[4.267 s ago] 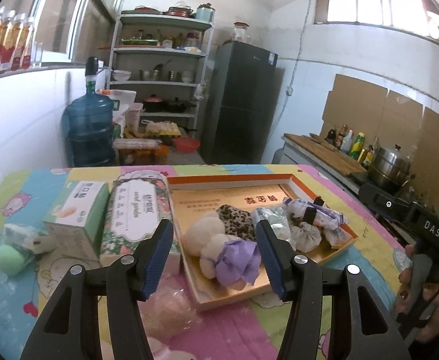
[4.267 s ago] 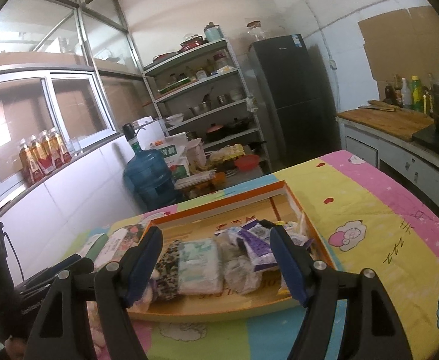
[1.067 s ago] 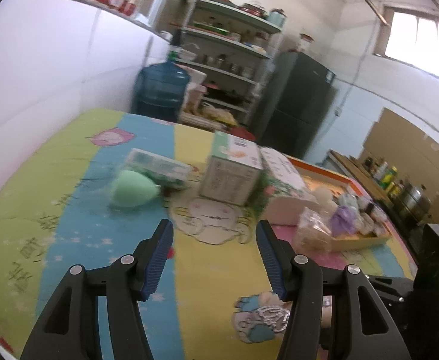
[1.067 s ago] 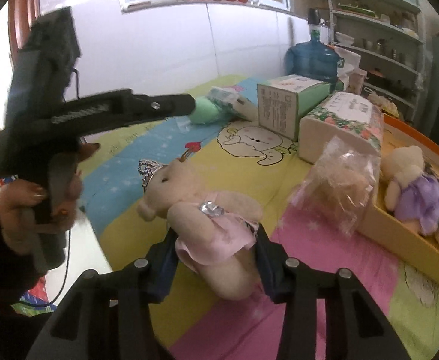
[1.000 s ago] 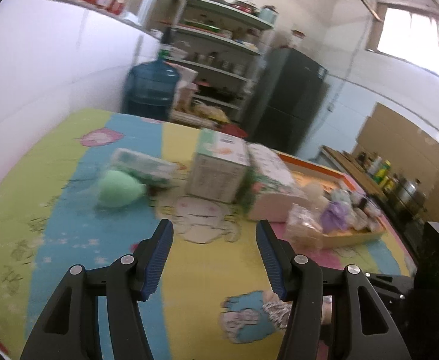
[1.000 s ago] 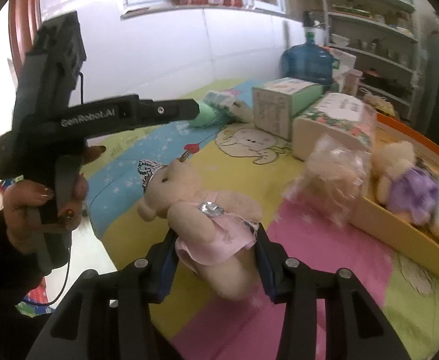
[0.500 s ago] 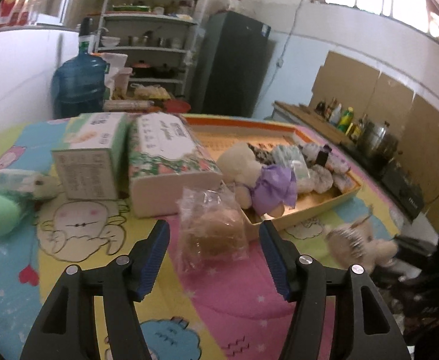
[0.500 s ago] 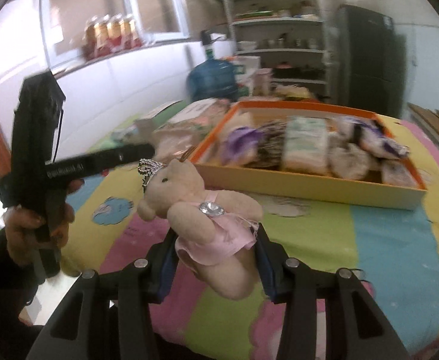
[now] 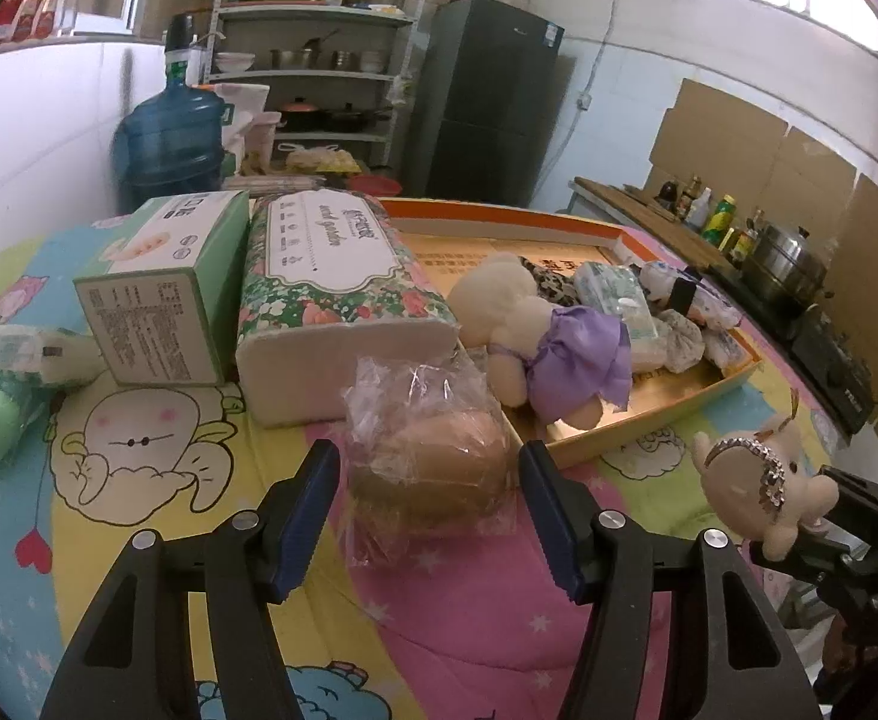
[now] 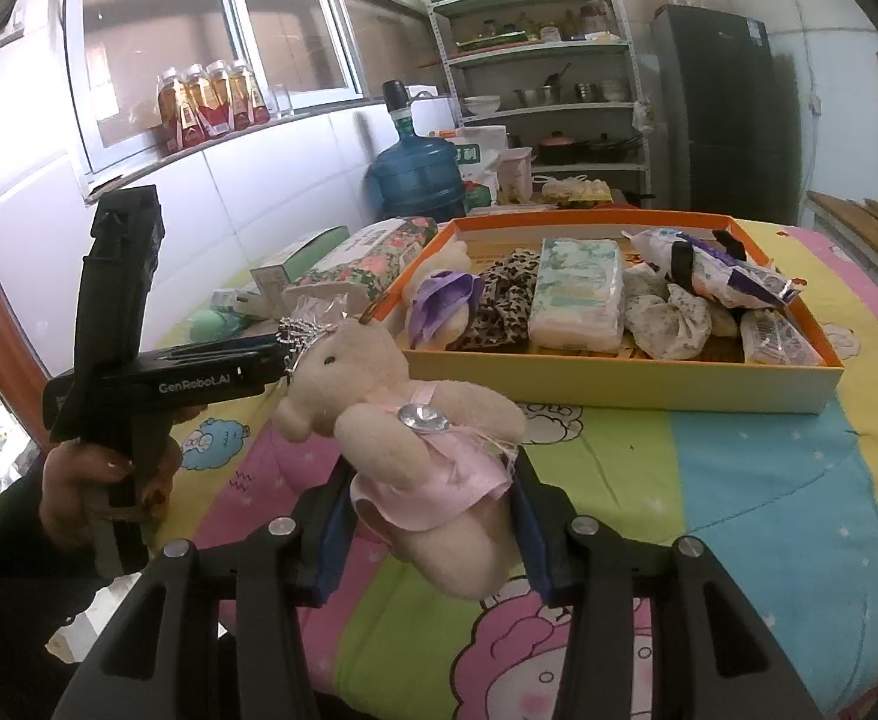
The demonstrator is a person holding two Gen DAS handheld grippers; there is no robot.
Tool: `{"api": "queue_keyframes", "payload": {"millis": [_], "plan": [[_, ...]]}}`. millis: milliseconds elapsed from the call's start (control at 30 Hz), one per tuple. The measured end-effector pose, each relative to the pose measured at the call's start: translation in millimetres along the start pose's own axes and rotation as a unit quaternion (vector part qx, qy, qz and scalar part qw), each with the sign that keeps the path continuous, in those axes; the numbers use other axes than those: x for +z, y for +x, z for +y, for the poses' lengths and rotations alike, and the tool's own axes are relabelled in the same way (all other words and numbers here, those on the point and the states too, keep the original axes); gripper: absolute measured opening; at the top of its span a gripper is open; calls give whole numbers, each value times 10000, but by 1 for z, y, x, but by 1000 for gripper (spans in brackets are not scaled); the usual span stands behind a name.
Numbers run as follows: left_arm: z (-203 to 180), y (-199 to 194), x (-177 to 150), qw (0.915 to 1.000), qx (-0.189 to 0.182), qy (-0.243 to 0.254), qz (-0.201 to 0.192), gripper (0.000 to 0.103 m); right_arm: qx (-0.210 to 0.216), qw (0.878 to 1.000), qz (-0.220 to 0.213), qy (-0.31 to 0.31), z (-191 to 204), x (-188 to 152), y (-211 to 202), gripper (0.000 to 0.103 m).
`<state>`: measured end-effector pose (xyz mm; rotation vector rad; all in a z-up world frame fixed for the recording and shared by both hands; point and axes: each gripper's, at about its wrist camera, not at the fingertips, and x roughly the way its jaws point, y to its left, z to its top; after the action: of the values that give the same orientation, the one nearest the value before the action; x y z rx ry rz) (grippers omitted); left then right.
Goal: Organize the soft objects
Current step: 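Grasp the pink-dressed crowned bear with the right tool while the left tool grasps the clear bread bag, then carry the pink bear and the bread bag over the box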
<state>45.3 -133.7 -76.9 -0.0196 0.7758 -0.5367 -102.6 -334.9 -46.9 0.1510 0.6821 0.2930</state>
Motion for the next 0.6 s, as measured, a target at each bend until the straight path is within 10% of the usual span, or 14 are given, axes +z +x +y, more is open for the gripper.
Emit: {"api": "queue_keyframes", "payload": {"millis": [600], "plan": [[-9, -42, 1, 9986, -139, 157, -480, 57, 8, 9999, -171, 20, 1, 4, -3, 47]]}}
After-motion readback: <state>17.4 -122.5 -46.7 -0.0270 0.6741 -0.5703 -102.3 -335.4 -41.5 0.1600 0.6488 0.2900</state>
